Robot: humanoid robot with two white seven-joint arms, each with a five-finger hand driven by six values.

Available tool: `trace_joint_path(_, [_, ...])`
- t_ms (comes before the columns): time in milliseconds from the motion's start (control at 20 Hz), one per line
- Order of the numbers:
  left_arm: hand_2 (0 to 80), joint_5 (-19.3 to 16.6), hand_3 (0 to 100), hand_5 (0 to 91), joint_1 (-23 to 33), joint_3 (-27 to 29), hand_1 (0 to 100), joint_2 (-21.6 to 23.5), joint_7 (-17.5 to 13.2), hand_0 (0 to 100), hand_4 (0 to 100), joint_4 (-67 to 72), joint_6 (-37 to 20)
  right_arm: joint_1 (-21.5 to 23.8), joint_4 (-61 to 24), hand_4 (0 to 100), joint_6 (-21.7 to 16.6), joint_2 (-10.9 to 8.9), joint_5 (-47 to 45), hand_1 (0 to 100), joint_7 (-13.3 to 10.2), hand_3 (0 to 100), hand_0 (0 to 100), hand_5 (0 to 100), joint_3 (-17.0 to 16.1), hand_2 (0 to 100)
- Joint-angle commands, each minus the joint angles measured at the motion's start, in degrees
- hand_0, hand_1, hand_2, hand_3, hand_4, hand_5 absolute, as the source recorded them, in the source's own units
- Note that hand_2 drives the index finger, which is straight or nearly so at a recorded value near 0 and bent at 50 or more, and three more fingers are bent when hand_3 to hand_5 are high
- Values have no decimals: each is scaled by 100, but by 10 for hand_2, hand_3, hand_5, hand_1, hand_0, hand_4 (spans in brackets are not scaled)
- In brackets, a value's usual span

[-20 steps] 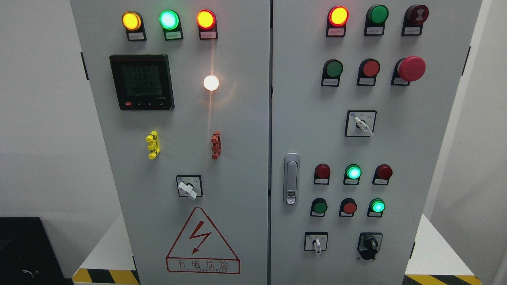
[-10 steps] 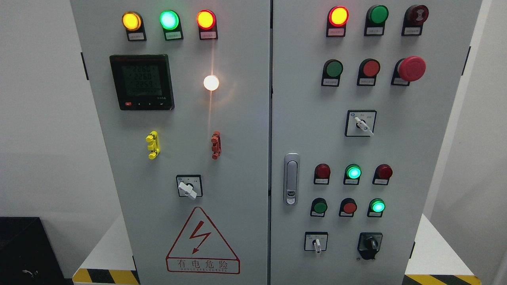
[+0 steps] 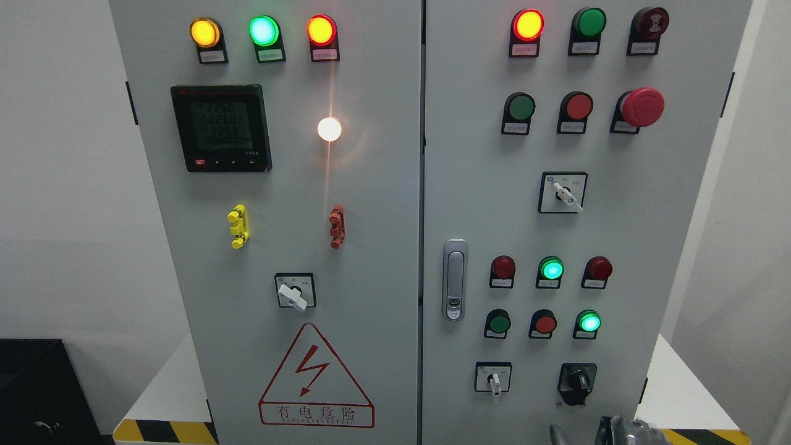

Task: Flip black knob to close circuit
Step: 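Raise the right hand up to the black rotary knob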

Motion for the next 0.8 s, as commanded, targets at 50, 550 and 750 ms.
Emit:
trace_joint_path(50, [0, 0, 0, 0, 123, -6, 556, -1, 0, 120, 0, -132, -2, -347, 275, 880, 20, -30, 54, 127, 23, 1000, 0, 955, -159, 870])
trace_joint_path(550, [0, 0, 0, 0, 123, -6, 556, -1, 0, 120, 0, -132, -2, -558, 504, 879, 29, -83, 63, 124, 23, 1000, 0, 954, -265, 868])
trace_joint_path(750, [0, 0, 0, 0, 123, -6, 556, -1, 0, 120, 0, -132, -2, -602, 522, 879, 29, -135, 63, 123, 23, 1000, 0, 953, -326, 868])
